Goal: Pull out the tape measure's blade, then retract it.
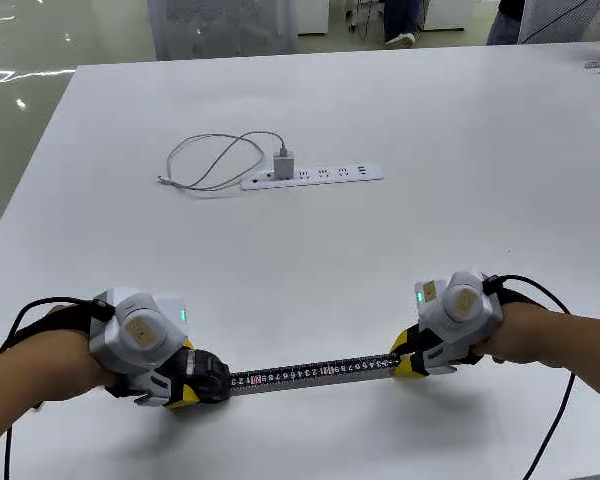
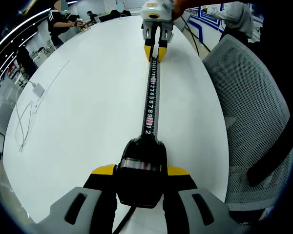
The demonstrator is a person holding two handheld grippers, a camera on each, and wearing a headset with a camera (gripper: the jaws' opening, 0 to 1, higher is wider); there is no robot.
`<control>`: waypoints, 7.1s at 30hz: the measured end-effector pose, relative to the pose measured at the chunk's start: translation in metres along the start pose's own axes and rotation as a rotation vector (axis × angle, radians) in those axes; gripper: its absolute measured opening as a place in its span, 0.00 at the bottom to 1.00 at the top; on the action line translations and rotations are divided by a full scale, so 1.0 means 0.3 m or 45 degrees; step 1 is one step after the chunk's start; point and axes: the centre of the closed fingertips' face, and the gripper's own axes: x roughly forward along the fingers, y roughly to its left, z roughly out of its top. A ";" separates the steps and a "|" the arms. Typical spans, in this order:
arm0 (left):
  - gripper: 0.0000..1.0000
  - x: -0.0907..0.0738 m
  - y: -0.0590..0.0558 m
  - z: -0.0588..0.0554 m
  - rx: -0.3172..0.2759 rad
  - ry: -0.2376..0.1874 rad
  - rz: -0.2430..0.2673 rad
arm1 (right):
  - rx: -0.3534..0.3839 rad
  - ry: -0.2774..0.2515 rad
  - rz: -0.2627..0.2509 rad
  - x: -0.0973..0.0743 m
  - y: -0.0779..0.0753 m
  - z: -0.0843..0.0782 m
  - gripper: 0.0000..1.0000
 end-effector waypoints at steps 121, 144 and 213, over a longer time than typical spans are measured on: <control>0.99 -0.180 0.048 -0.106 -0.753 -0.398 0.308 | 0.376 -0.203 -0.346 -0.159 0.006 0.000 0.99; 0.99 -0.262 0.004 -0.204 -0.791 -0.545 0.559 | 0.538 -0.332 -0.551 -0.277 0.102 -0.113 0.99; 0.99 -0.256 -0.065 -0.149 -0.835 -0.552 0.524 | 0.505 -0.280 -0.569 -0.348 0.115 -0.163 0.99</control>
